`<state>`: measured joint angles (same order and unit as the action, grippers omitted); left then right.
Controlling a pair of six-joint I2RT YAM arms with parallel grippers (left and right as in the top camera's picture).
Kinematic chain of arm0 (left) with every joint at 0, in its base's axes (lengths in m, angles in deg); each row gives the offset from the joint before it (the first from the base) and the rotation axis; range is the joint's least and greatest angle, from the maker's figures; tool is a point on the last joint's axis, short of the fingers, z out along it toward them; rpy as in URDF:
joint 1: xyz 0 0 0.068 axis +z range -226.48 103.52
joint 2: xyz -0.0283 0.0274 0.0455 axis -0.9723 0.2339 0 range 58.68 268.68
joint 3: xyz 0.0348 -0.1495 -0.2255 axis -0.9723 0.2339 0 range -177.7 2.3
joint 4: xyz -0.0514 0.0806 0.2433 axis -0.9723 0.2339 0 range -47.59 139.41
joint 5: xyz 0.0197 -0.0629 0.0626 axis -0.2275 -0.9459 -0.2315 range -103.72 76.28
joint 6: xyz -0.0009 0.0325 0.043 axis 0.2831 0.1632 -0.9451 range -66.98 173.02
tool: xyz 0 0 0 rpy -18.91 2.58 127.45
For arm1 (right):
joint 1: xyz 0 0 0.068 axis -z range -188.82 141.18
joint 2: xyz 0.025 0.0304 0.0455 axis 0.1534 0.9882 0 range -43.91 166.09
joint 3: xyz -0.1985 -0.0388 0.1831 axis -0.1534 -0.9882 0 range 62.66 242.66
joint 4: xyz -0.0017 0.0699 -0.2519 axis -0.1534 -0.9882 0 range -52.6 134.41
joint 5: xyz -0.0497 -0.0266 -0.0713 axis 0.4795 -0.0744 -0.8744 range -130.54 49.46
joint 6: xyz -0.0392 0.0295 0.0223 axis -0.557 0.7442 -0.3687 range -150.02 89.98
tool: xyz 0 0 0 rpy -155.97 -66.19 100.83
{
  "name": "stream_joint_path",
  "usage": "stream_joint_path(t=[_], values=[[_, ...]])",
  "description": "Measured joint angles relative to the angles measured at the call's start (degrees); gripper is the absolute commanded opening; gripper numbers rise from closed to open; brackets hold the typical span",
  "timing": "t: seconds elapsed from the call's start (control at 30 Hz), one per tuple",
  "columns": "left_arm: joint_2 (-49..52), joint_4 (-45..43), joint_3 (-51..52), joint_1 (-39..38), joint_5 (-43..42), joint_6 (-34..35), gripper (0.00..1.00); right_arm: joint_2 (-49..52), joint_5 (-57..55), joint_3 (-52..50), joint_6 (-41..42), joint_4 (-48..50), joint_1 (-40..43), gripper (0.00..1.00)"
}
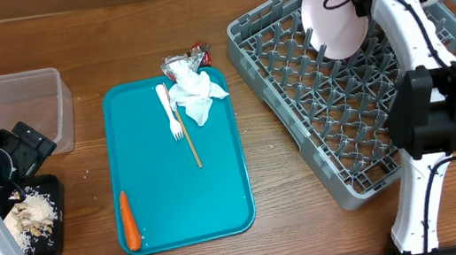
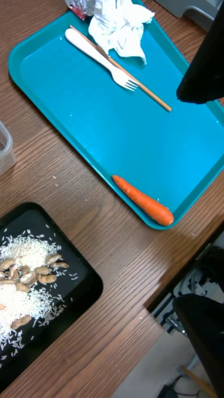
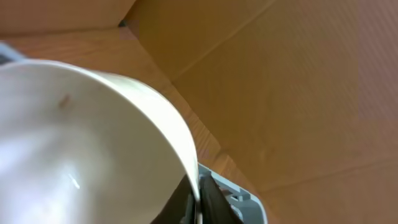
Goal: Sort waste into correct bins and load items into the dishwasher rack
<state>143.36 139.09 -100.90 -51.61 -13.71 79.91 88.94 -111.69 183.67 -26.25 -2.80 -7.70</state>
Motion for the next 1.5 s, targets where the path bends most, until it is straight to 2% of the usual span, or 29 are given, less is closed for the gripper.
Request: stream_joint_path(t=[0.03, 0.1, 0.17, 0.2, 0.33, 0.4, 0.5, 0.53, 0.57, 0.63, 0.73, 0.9, 1.07, 1.17, 1.5], values=[[-0.02, 0.0, 0.0, 0.0, 0.0, 0.0, 1.0, 0.0, 0.0, -0.44, -0.59, 0.04, 0.0, 0.19], [-0.02, 0.0, 0.0, 0.0, 0.0, 0.0, 1.0, 0.0, 0.87, -0.72, -1.51, -0.02, 0.0, 0.37], [-0.02, -0.02, 0.0, 0.0, 0.0, 0.0, 1.0, 0.0, 1.66, -0.72, -2.49, 0.0, -0.04, 0.48], [-0.02, 0.02, 0.0, 0.0, 0.0, 0.0, 1.0, 0.0, 2.23, -0.72, -3.06, -0.02, -0.11, 0.51], [-0.02, 0.0, 0.0, 0.0, 0.0, 0.0, 1.0, 0.0, 6.84, -0.7, -3.91, -2.36, -0.46, 0.52], [-0.02, 0.02, 0.0, 0.0, 0.0, 0.0, 1.0, 0.0, 10.49, -0.61, -4.04, -4.37, -0.94, 0.59], [-0.02, 0.0, 0.0, 0.0, 0.0, 0.0, 1.0, 0.0, 16.09, 0.61, -3.17, -7.34, -1.79, 0.61], [-0.02, 0.0, 0.0, 0.0, 0.0, 0.0, 1.0, 0.0, 17.62, 1.38, -2.51, -8.0, -2.01, 0.63], [-0.02, 0.02, 0.0, 0.0, 0.02, 0.0, 1.0, 0.0, 19.37, 2.51, -1.92, -9.07, -2.21, 0.76], [-0.02, 0.0, 0.0, 0.0, 0.0, 0.0, 1.0, -0.22, 24.28, 6.93, 0.52, -11.41, -2.27, 0.82], [-0.02, 0.0, 0.0, 0.0, 0.02, 0.0, 1.0, -0.81, 30.34, 12.92, 1.64, -13.46, -0.66, 0.86], [-0.02, 0.0, 0.0, 0.0, 0.0, 0.0, 1.0, -2.29, 40.94, 15.02, 0.28, -16.06, 4.48, 0.86], [-0.02, 0.0, 0.0, 0.0, 0.0, 0.0, 1.0, -2.29, 52.61, 15.02, -0.39, -17.11, 9.7, 0.78], [-0.02, 0.0, 0.0, 0.0, 0.0, 0.0, 1.0, -2.25, 58.29, 15.02, -1.49, -17.38, 12.0, 0.78], [-0.02, 0.02, 0.0, 0.0, 0.0, 0.0, 1.0, 0.63, 62.82, 15.02, -6.56, -16.94, 11.89, 0.77]])
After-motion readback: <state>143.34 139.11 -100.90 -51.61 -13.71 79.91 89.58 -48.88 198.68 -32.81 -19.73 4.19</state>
